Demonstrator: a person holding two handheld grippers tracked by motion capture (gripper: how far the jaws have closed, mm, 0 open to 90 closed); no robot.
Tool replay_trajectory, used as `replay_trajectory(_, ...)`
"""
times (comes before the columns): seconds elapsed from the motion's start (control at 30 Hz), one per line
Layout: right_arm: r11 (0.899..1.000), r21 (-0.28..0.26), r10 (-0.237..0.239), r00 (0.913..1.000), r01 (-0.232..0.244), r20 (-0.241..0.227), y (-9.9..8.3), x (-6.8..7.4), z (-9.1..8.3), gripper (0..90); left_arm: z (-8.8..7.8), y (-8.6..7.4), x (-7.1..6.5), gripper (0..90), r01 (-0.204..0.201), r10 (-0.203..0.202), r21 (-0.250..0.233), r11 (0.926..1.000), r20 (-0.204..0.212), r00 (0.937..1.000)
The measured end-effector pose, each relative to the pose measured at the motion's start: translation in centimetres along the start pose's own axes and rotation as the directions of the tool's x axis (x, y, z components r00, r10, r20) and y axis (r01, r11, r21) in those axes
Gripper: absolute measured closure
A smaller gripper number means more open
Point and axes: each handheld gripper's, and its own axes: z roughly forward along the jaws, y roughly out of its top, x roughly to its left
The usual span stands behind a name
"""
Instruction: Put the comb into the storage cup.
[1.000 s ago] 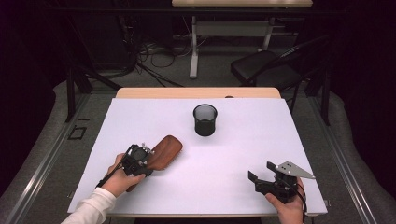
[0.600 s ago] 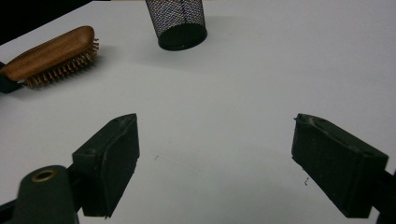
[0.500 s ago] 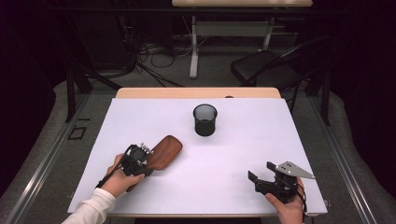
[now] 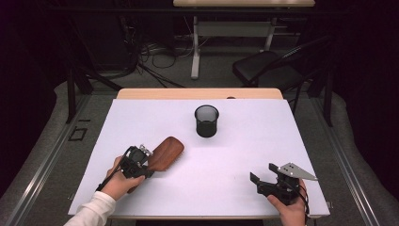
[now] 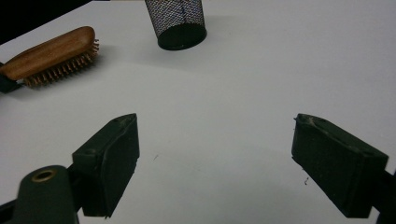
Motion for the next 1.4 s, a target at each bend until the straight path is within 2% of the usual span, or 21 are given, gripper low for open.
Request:
replay_trajectory(0.2, 1.000, 0.001, -0.001, 1.0000, 0.001, 0.000, 0.0, 0.0, 0.0, 14.8, -0.1, -0.3, 0.1, 72.3, 0.008, -0.008, -0.027, 0.9996, 0.013, 0.9999)
replay_trajectory(0.9, 1.000, -0.004, 0.000, 1.0000, 0.000, -0.001, 0.0, 0.0, 0.1, 14.8, -0.2, -0.8, 0.4, 72.5, 0.033, -0.029, -0.077, 0.9965, 0.048, 0.9984)
replay_trajectory(1.2, 1.000, -0.004, -0.001, 1.0000, 0.001, -0.001, 0.0, 0.0, 0.1, 14.8, -0.2, -1.3, 0.7, 72.5, 0.053, -0.046, -0.109, 0.9927, 0.064, 0.9969)
replay_trajectory(1.4, 1.000, -0.004, 0.001, 1.0000, -0.001, -0.002, 0.0, 0.0, 0.1, 14.8, -0.4, -1.6, 0.8, 72.5, 0.075, -0.064, -0.144, 0.9868, 0.080, 0.9947)
